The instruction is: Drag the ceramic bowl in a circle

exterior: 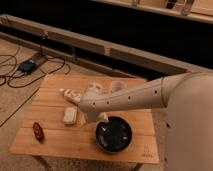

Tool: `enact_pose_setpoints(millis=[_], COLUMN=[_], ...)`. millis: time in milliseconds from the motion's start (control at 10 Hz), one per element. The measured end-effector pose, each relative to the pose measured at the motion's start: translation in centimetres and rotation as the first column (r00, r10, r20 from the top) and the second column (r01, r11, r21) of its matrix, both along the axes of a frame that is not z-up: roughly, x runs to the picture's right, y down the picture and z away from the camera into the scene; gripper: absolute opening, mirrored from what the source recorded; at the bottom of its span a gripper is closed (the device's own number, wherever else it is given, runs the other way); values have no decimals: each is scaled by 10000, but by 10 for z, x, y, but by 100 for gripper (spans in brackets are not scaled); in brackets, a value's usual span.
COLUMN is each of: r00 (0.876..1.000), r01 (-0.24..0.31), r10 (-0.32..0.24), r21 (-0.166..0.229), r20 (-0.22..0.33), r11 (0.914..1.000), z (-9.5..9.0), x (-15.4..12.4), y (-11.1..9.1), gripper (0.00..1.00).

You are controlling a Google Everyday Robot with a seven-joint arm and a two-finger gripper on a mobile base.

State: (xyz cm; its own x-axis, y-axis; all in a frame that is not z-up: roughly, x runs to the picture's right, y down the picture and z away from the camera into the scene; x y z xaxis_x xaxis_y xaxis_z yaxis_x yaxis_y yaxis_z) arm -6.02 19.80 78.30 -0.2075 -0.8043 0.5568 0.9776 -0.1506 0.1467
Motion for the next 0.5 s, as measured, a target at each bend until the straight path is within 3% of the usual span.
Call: enact_pose_setpoints(millis=[500], r00=[9983], r01=[-316], r10=[326], r21=[-217], r20=[488], r11=[9993], z=[17], x=[-3], y=[21], gripper=[80])
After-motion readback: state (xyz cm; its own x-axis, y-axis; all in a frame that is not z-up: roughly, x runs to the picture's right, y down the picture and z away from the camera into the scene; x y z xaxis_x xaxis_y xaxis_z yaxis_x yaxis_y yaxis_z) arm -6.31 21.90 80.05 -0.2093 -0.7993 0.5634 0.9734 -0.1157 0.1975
